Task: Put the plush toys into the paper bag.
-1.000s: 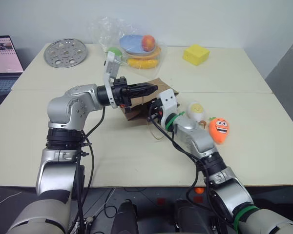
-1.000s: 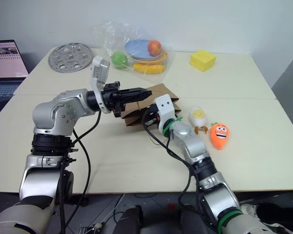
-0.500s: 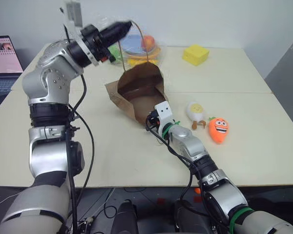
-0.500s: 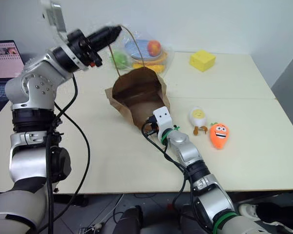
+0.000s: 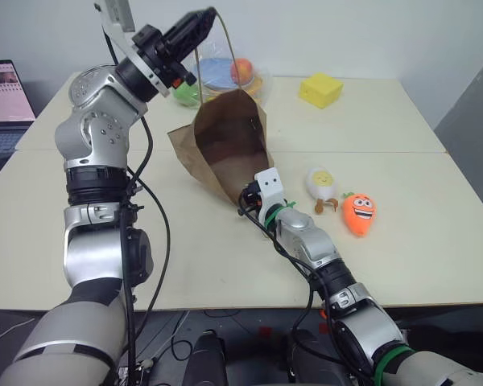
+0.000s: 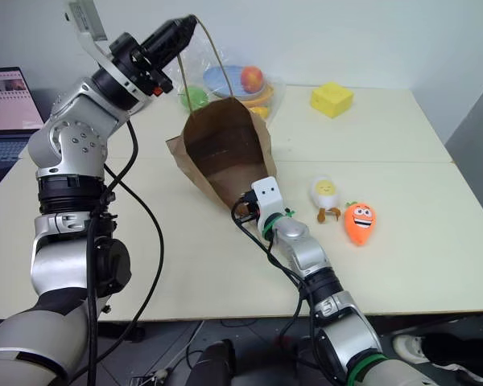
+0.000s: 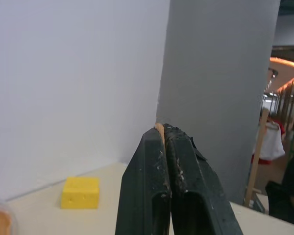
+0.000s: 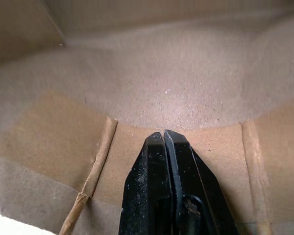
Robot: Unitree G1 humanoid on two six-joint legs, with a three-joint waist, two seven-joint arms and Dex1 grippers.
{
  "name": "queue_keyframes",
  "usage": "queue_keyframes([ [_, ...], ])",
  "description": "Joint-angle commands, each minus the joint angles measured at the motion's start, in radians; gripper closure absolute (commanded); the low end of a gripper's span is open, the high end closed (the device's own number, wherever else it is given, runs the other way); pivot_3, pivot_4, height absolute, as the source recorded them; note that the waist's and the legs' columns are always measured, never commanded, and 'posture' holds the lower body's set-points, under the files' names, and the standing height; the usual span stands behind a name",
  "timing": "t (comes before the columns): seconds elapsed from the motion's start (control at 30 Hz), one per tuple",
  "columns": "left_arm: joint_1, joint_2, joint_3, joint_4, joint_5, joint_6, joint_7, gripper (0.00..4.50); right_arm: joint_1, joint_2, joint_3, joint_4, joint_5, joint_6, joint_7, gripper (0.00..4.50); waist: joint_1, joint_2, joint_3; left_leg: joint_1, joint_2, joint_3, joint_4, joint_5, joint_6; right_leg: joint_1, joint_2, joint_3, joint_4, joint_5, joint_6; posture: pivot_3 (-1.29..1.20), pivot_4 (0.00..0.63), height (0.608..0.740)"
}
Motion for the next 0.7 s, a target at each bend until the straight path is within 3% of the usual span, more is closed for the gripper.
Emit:
queue_keyframes([
  [0.03,0.040,0.001,-0.035,-0.067,0.016,-0.009,-0.025,4.50,0.019,-0.004,-0.004,-0.042,0.016,0.018,0.051,4.44,0.000,0.000,0.000,0.000,0.000,0.000,0.000,0.000,0.000,0.000,0.000,0.000,0.000,0.000,0.000,0.00,0.150,0.740],
  [0.17,0.070,-0.019,-0.049,-0.113,-0.007,0.011,-0.039,4.50,0.035,-0.016,-0.006,-0.142,0.030,0.034,0.090,4.44,0.002,0.000,0.000,-0.001,0.000,0.000,0.000,0.000,0.000,-0.001,0.000,0.000,0.000,0.000,0.000,0.00,0.150,0.740],
  [0.27,0.074,-0.021,-0.066,-0.127,-0.007,0.024,-0.061,4.50,0.077,-0.061,-0.004,-0.318,0.052,0.081,0.138,3.88,0.004,0.000,0.000,-0.002,0.000,0.000,-0.001,0.000,0.000,-0.001,0.000,0.000,0.000,0.000,0.000,0.00,0.150,0.740],
  [0.47,0.090,-0.009,-0.075,-0.138,-0.006,0.043,-0.077,4.50,0.200,-0.235,-0.058,-0.847,0.173,0.329,0.198,1.79,0.009,0.000,0.000,-0.002,0.000,0.000,-0.001,0.000,0.000,-0.002,0.000,0.000,-0.001,-0.001,0.001,0.00,0.150,0.740],
  [0.63,0.096,-0.014,-0.077,-0.141,-0.016,0.053,-0.083,4.50,0.382,-0.401,-0.263,-1.124,0.242,0.454,0.171,0.04,0.016,0.000,0.000,-0.002,0.000,0.000,-0.001,0.000,0.000,-0.001,0.000,0.000,-0.002,-0.003,0.004,0.00,0.150,0.740],
  [0.7,0.098,-0.012,-0.078,-0.145,-0.018,0.057,-0.086,4.50,0.437,-0.454,-0.316,-1.162,0.196,0.481,0.122,0.04,0.016,0.000,0.000,-0.002,-0.001,0.001,0.000,0.000,0.000,-0.001,-0.001,0.001,-0.002,-0.003,0.004,0.00,0.150,0.740],
])
